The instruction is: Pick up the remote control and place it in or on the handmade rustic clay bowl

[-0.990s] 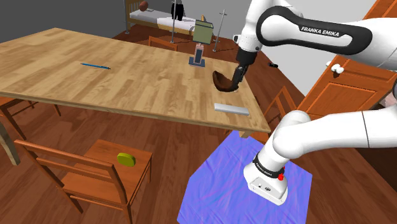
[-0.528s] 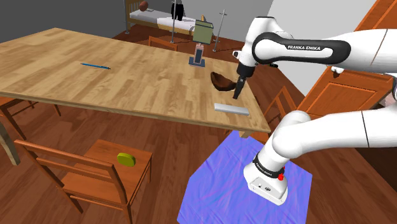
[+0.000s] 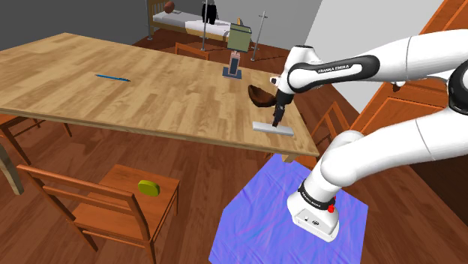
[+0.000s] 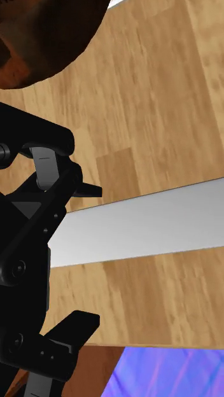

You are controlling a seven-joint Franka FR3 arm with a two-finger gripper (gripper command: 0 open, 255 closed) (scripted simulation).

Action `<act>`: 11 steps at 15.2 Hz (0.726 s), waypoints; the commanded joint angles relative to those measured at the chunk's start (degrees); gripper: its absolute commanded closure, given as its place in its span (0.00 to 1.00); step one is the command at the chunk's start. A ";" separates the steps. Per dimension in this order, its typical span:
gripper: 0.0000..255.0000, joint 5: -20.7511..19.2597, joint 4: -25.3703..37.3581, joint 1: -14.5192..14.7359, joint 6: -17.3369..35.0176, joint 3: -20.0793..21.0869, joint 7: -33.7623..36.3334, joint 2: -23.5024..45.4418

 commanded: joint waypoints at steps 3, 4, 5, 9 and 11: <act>0.00 -1.03 -1.13 0.17 5.67 -3.36 -3.63 4.20; 0.00 -1.12 -1.56 0.21 6.70 -3.61 -3.66 4.81; 0.00 -1.21 -1.97 0.26 7.74 -3.87 -3.69 5.45; 0.00 -1.42 -3.32 0.52 11.57 -4.82 -3.85 7.96; 0.00 -1.42 -3.32 0.51 11.57 -4.82 -3.85 7.95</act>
